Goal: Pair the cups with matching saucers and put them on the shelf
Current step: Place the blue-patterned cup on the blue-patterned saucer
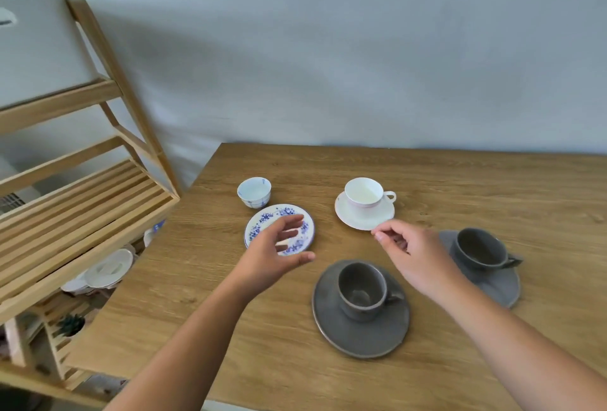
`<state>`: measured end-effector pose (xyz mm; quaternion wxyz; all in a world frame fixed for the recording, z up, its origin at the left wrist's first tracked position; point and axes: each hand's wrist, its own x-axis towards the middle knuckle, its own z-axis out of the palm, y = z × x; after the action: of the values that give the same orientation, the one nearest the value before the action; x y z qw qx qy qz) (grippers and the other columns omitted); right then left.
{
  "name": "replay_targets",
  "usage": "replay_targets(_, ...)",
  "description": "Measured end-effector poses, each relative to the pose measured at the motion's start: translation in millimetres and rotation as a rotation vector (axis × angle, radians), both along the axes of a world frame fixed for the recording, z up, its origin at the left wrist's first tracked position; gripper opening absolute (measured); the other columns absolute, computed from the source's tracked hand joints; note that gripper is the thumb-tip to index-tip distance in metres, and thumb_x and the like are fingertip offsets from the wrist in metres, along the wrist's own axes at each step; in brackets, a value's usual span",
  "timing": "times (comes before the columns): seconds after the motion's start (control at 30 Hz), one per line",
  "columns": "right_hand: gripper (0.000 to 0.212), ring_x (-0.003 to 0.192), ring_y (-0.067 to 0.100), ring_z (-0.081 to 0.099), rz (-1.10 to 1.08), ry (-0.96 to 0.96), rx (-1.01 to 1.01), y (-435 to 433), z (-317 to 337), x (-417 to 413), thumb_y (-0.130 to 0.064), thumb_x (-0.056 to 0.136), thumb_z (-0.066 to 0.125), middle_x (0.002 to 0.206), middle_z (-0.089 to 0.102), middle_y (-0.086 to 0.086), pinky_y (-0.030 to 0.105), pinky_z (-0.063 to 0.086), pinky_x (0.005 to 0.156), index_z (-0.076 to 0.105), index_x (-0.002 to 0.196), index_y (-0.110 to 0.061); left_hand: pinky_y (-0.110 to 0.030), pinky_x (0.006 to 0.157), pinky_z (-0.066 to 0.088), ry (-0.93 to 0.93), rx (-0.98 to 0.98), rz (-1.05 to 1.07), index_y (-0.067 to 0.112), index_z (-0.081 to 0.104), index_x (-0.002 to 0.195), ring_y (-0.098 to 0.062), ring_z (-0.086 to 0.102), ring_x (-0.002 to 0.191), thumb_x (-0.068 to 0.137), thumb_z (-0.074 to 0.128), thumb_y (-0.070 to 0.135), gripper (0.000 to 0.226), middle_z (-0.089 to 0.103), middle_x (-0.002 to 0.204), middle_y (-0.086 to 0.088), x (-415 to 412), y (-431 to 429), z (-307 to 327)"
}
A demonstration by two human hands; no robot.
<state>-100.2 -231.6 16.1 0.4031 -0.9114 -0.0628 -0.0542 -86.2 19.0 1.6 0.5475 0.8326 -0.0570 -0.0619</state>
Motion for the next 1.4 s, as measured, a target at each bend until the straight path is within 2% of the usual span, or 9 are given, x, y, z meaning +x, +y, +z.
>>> replay_targets(0.13,0.015,0.068,-0.006,0.051,0.1,0.053,0.003,47.4,15.0,51.0,-0.024,0.086,0.062,0.086,0.063,-0.012,0.012,0.038,0.067,0.066,0.101,-0.024,-0.031,0.103,0.043,-0.059,0.102,0.192,0.021,0.048,0.133,-0.01,0.05,0.125,0.073,0.081,0.021,0.068,0.054,0.137,0.006,44.9,40.6,13.5)
replay_targets(0.23,0.028,0.089,0.0,0.057,0.171,0.091,-0.051,88.4,17.1,93.6,-0.027,0.085,0.065,0.108,0.065,-0.007,0.018,0.044,0.081,0.062,0.112,-0.023,-0.034,0.104,0.041,-0.036,0.159,0.294,0.017,0.043,0.139,-0.015,0.047,0.13,0.072,0.082,0.022,0.077,0.048,0.143,0.0,80.9,68.2,15.8)
replay_targets(0.33,0.042,0.118,0.01,0.054,0.204,0.157,-0.106,126.8,9.6,131.6,-0.03,0.083,0.066,0.13,0.059,-0.004,0.03,0.042,0.099,0.056,0.124,-0.023,-0.037,0.107,0.04,0.046,0.166,0.296,0.015,0.036,0.143,-0.019,0.044,0.132,0.071,0.082,0.02,0.086,0.044,0.147,-0.005,109.8,84.4,11.0)
replay_targets(0.53,0.071,0.133,0.016,0.042,0.184,0.264,-0.152,179.4,-22.3,177.3,-0.029,0.079,0.072,0.146,0.045,0.0,0.034,0.035,0.108,0.038,0.141,-0.021,-0.035,0.105,0.042,0.199,0.066,0.173,0.014,0.028,0.147,-0.02,0.046,0.131,0.069,0.083,0.013,0.096,0.041,0.148,-0.006,142.9,107.3,-13.9)
replay_targets(0.77,0.084,0.136,0.02,0.039,0.166,0.285,-0.105,200.9,-47.0,191.8,-0.024,0.074,0.077,0.149,0.041,0.003,0.037,0.033,0.111,0.033,0.145,-0.02,-0.031,0.101,0.046,0.148,0.0,0.159,0.02,0.051,0.129,-0.015,0.055,0.12,0.071,0.079,0.004,0.066,0.06,0.128,0.0,156.0,121.1,-38.5)
replay_targets(0.97,0.086,0.13,0.015,0.046,0.154,0.236,-0.006,184.0,-26.8,171.7,-0.028,0.069,0.08,0.143,0.048,-0.001,0.038,0.037,0.109,0.037,0.143,-0.022,-0.026,0.103,0.043,0.051,-0.018,0.111,0.022,0.052,0.129,-0.008,0.056,0.117,0.07,0.081,0.006,0.067,0.061,0.126,0.006,146.8,112.9,-26.4)
replay_targets(1.17,0.079,0.117,0.005,0.052,0.155,0.239,-0.025,152.9,-12.9,129.9,-0.026,0.064,0.084,0.124,0.054,-0.017,0.027,0.04,0.101,0.047,0.134,-0.025,-0.021,0.101,0.043,0.016,-0.026,-0.01,0.027,0.053,0.125,-0.002,0.057,0.114,0.071,0.08,0.008,0.063,0.062,0.121,0.011,111.1,90.1,-22.2)
replay_targets(1.3,0.071,0.107,0.005,0.055,0.162,0.26,-0.043,145.0,-19.3,108.7,-0.023,0.063,0.084,0.112,0.06,-0.015,0.026,0.043,0.096,0.054,0.127,-0.027,-0.025,0.102,0.045,0.034,0.012,-0.013,0.022,0.052,0.131,-0.006,0.058,0.116,0.071,0.081,0.007,0.068,0.062,0.125,0.008,91.7,80.5,-35.2)
replay_targets(1.4,0.075,0.11,0.007,0.057,0.15,0.261,-0.049,143.4,-26.9,99.0,-0.025,0.061,0.085,0.119,0.063,-0.012,0.031,0.046,0.098,0.052,0.128,-0.031,-0.027,0.102,0.046,0.048,0.029,0.006,0.018,0.05,0.134,-0.009,0.058,0.117,0.069,0.081,0.006,0.073,0.062,0.127,0.002,82.6,77.4,-42.2)
